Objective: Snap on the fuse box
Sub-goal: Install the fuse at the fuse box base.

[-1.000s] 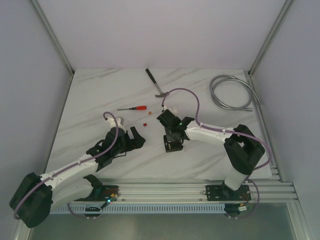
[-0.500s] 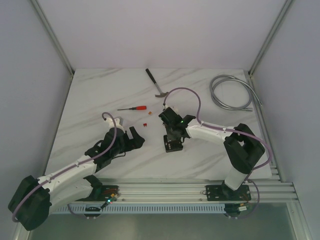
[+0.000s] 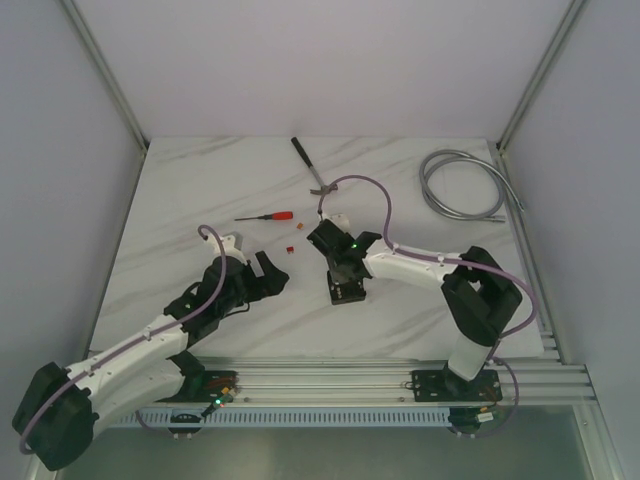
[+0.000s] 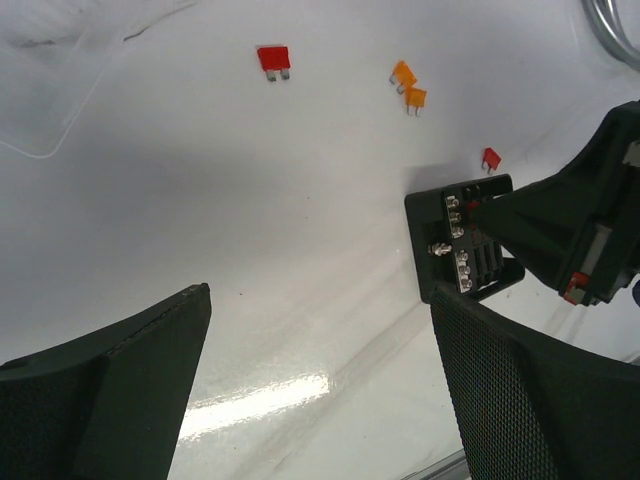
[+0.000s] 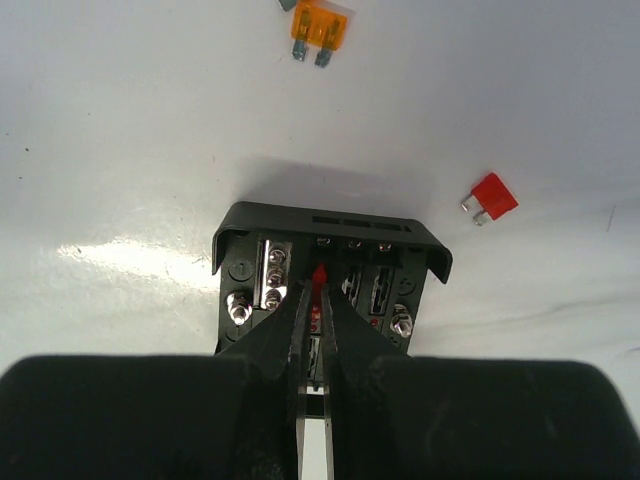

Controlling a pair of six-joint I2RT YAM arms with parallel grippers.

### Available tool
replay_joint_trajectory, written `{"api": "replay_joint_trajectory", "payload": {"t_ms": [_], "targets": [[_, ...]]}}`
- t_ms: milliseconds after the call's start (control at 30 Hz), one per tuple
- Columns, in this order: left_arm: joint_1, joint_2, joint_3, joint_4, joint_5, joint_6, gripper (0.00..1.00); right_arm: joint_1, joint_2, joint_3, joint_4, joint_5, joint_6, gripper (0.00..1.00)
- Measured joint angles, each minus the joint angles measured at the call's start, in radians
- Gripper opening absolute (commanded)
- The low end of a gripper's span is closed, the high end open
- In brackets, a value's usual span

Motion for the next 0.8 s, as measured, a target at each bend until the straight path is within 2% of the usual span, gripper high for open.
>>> {"api": "replay_joint_trajectory", "payload": {"t_ms": [100, 367, 500, 800], "targets": [[0.000, -0.013, 0.000, -0.001, 0.000, 0.000, 1.00, 0.013, 0.013, 0.021, -0.023, 0.023, 0.000, 0.06], [0.000, -0.036, 0.000, -0.011, -0.008, 0.000, 1.00, 0.057, 0.009, 0.037, -0.086, 0.023, 0.015, 0.27], [0.000, -0.036, 0.000, -0.015, -0.012, 0.000, 1.00, 0.063, -0.011, 0.037, -0.134, 0.013, 0.018, 0.41], [0.000, -0.020, 0.004, -0.017, -0.012, 0.000, 1.00, 0.014, -0.105, 0.035, -0.153, 0.033, 0.021, 0.44]]}}
